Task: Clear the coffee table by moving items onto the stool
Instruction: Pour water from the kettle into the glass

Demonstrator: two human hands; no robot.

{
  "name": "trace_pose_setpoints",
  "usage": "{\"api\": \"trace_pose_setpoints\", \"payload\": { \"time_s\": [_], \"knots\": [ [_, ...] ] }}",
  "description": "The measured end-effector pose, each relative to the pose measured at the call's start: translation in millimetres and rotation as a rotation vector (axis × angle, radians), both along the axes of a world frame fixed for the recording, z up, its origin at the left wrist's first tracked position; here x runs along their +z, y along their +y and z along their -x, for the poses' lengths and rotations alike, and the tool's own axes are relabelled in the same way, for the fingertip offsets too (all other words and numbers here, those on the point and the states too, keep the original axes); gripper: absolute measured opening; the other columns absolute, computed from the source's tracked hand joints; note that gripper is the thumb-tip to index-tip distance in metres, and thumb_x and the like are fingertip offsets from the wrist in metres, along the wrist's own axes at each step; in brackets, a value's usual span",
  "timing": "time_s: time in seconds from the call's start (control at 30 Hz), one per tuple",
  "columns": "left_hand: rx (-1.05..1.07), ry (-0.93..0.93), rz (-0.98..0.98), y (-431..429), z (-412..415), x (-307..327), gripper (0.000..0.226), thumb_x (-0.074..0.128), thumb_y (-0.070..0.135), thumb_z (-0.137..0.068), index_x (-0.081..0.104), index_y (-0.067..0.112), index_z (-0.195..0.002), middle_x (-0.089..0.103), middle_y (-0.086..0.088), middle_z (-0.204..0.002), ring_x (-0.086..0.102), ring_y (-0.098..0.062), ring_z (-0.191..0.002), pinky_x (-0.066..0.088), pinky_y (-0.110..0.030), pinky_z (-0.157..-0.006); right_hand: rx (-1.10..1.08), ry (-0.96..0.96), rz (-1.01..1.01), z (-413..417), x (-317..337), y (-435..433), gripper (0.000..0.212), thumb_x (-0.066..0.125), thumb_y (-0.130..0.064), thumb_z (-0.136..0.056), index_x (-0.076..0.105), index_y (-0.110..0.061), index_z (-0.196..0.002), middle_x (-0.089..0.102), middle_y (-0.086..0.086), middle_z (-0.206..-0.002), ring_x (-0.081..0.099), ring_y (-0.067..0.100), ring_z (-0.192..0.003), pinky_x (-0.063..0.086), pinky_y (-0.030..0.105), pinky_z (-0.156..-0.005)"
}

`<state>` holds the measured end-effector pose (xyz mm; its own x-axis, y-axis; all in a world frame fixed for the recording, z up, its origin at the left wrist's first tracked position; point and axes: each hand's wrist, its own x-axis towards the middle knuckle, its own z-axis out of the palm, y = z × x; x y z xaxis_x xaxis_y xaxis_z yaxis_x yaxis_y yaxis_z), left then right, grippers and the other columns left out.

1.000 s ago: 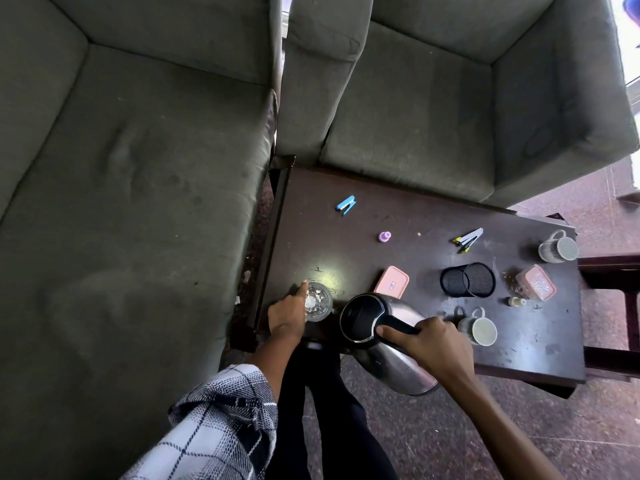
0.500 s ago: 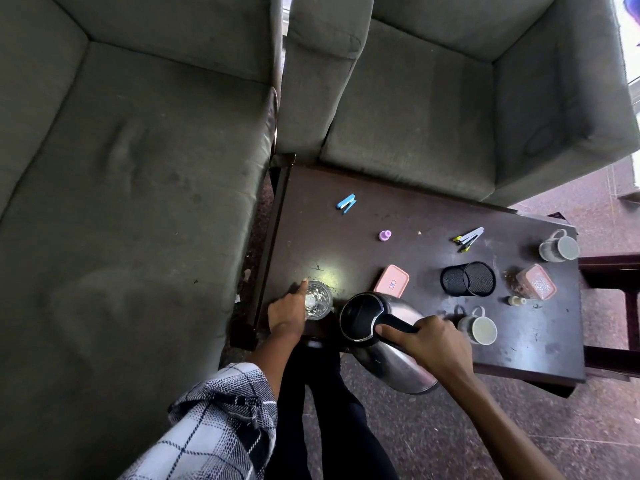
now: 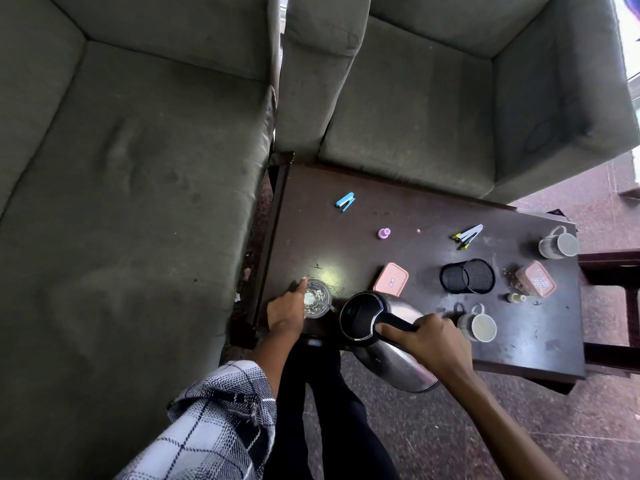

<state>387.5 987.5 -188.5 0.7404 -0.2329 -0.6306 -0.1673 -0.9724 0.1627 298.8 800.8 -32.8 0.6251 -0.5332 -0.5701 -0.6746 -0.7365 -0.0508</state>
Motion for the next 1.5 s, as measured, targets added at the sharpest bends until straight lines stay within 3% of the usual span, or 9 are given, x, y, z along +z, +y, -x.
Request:
{"api": "trace_pose_setpoints", "payload": {
  "time_s": [0.43,0.6,0.77,1.2,1.33,1.5],
  "knots": [
    [0.001,0.006,-0.006,0,0,0,0.065,0.045,0.008,-0.095,0.015,0.033,-0.147,0.065,-0.008,-0.118,0.064,-0.026,-0.104,0.049,-0.033,-0.082,0.040,-0.006,0.018,-1,2,4,0.068,0.056,-0.082,-0.058,0.044,-0.015,-0.050,0.065,0.010,-0.072,0.066,0.030,-0.077,0.038,0.027,-0.059],
    [-0.009,0.013,-0.013,-2,-1,2,0.065,0.038,0.002,-0.095,0.013,0.032,-0.147,0.064,-0.010,-0.120,0.064,-0.027,-0.105,0.050,-0.034,-0.082,0.066,-0.013,0.036,-1,0,7,0.074,0.056,-0.080,-0.059,0.064,-0.007,-0.067,0.071,0.012,-0.082,0.066,0.030,-0.082,0.038,0.027,-0.061],
    [-0.019,-0.005,-0.016,-1,0,4,0.065,0.037,0.000,-0.094,0.015,0.031,-0.147,0.064,-0.011,-0.120,0.064,-0.028,-0.105,0.050,-0.034,-0.083,0.076,-0.004,0.048,-2,1,7,0.074,0.056,-0.079,-0.061,0.067,-0.007,-0.074,0.071,0.012,-0.085,0.066,0.030,-0.085,0.039,0.027,-0.062],
    [-0.010,-0.001,-0.012,-1,0,3,0.066,0.041,0.002,-0.094,0.015,0.032,-0.147,0.065,-0.010,-0.117,0.065,-0.027,-0.102,0.050,-0.034,-0.081,0.062,-0.015,0.021,-4,2,9,0.072,0.057,-0.078,-0.061,0.064,-0.007,-0.067,0.063,0.009,-0.071,0.065,0.030,-0.081,0.037,0.027,-0.060],
    [-0.014,-0.001,-0.010,-1,0,2,0.067,0.042,0.002,-0.094,0.015,0.032,-0.147,0.065,-0.010,-0.117,0.065,-0.027,-0.102,0.050,-0.033,-0.081,0.049,-0.016,-0.003,-5,2,10,0.067,0.057,-0.078,-0.061,0.056,-0.011,-0.058,0.052,0.004,-0.063,0.064,0.029,-0.077,0.037,0.027,-0.060],
    [-0.020,0.000,-0.012,0,-1,2,0.067,0.039,0.001,-0.094,0.013,0.031,-0.147,0.065,-0.010,-0.118,0.064,-0.028,-0.104,0.050,-0.034,-0.082,0.011,-0.036,-0.028,-4,0,11,0.068,0.056,-0.079,-0.061,0.044,-0.013,-0.051,0.052,0.005,-0.062,0.064,0.030,-0.076,0.037,0.028,-0.060]
  ]
}}
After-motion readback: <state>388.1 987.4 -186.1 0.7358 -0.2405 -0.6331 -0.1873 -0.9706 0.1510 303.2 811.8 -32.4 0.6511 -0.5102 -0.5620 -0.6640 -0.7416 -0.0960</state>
